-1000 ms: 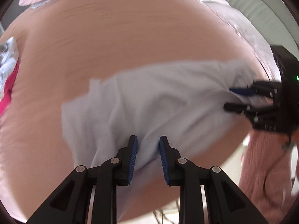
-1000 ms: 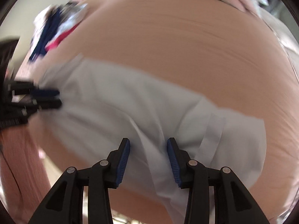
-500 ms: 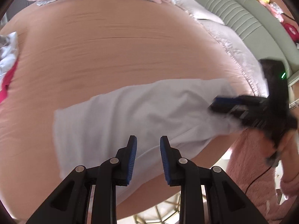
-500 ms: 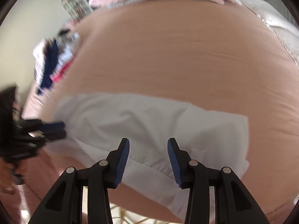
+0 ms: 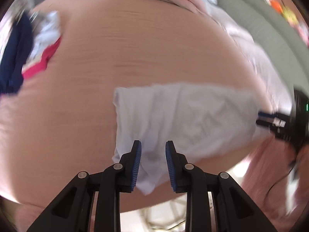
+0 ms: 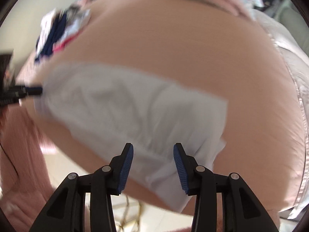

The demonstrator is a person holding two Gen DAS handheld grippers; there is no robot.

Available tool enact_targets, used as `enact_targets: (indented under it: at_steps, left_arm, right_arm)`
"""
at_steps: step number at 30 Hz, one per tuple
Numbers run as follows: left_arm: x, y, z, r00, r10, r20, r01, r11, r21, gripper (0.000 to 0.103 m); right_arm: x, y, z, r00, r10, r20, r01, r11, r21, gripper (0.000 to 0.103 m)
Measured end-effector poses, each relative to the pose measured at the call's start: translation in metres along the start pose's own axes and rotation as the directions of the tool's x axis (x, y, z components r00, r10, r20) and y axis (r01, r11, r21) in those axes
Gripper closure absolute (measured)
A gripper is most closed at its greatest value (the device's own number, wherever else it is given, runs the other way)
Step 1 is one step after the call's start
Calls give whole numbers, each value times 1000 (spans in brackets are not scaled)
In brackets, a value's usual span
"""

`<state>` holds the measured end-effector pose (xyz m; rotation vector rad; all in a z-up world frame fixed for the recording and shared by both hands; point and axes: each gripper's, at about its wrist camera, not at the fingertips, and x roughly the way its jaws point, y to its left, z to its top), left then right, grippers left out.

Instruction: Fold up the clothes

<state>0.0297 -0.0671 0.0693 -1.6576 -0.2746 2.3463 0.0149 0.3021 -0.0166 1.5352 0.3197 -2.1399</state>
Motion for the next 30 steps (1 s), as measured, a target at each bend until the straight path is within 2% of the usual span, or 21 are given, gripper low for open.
enact_targets:
  at_steps: [8, 12, 15, 18, 21, 22, 24, 25, 28, 30]
  left_arm:
    - [47, -3, 37, 998, 70, 5, -69, 997, -18, 80]
    - [71, -4, 55, 995, 104, 7, -104, 994, -27, 80]
    - [88, -5, 69, 991, 130, 8, -130, 991, -34, 80]
    - [82, -15, 79, 985, 169, 28, -169, 986, 0, 80]
    - [58, -21, 77, 992, 97, 80, -96, 995, -15, 80]
    - [57, -29, 73, 994, 83, 71, -84, 996, 20, 80]
    - [60, -47, 65, 996, 80, 37, -83, 991, 102, 80]
    - [65, -56, 58, 994, 106, 2, -105, 984, 144, 80]
    - [76, -64, 35, 977, 201, -73, -181, 958, 221, 79]
    - [69, -62, 22, 979, 186, -84, -164, 962, 218, 79]
  right_arm:
    - [17, -20, 8, 998, -59, 20, 56, 989, 138, 60]
    - [25, -20, 8, 995, -88, 38, 80, 982, 170, 60]
    - [39, -25, 15, 994, -101, 36, 93, 979, 181, 54]
    - [29, -23, 21, 995, -90, 37, 80, 973, 217, 54]
    - [7, -19, 21, 991, -90, 95, 66, 972, 227, 53]
    - [0, -16, 19, 990, -84, 116, 57, 973, 222, 53]
    - [-1, -3, 15, 993, -48, 107, 29, 984, 178, 53]
    - [-1, 4, 13, 995, -29, 100, 14, 988, 154, 53]
    - [8, 19, -2, 996, -82, 40, 80, 996, 47, 53]
    - [10, 22, -13, 995, -99, 9, 99, 995, 2, 53]
